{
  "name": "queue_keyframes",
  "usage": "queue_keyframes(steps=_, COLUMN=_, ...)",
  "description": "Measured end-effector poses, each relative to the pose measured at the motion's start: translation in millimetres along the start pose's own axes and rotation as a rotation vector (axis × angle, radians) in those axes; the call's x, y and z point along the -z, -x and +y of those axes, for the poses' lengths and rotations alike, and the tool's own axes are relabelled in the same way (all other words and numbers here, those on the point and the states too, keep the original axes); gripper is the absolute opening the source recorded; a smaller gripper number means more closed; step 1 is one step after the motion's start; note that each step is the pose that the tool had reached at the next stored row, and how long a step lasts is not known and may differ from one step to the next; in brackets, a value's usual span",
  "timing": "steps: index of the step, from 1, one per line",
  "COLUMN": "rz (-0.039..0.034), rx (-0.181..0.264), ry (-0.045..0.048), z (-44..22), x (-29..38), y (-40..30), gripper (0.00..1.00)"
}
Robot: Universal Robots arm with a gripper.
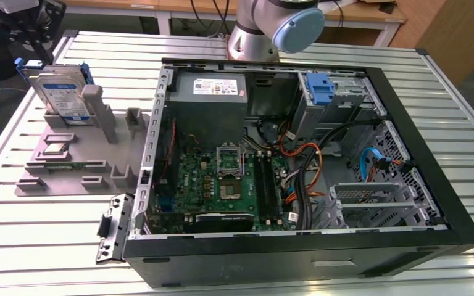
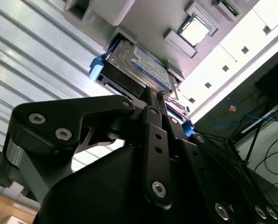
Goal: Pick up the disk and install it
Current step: 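Pick up the disk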
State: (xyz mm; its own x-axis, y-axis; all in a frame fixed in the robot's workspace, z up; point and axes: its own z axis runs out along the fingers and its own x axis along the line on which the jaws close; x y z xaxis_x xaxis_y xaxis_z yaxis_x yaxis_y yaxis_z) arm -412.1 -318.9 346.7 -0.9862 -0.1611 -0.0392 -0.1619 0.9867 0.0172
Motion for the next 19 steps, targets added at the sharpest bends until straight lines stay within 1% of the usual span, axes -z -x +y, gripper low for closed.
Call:
queue_keyframes(steps=13, rz=0.0040, rx=0.236, ry=0.0093, z=0.0, x=-0.3, y=0.0, gripper=0.11)
queue_keyframes(steps=14, rz=0.0042, rx=0.245, ry=0.0096, z=0.0, x=-0.3, y=0.0, gripper=0.11)
queue_keyframes(steps=19, rz=0.0043, rx=0.249, ry=0.0098, z=0.0, x=-0.3, y=0.0, gripper=0.11)
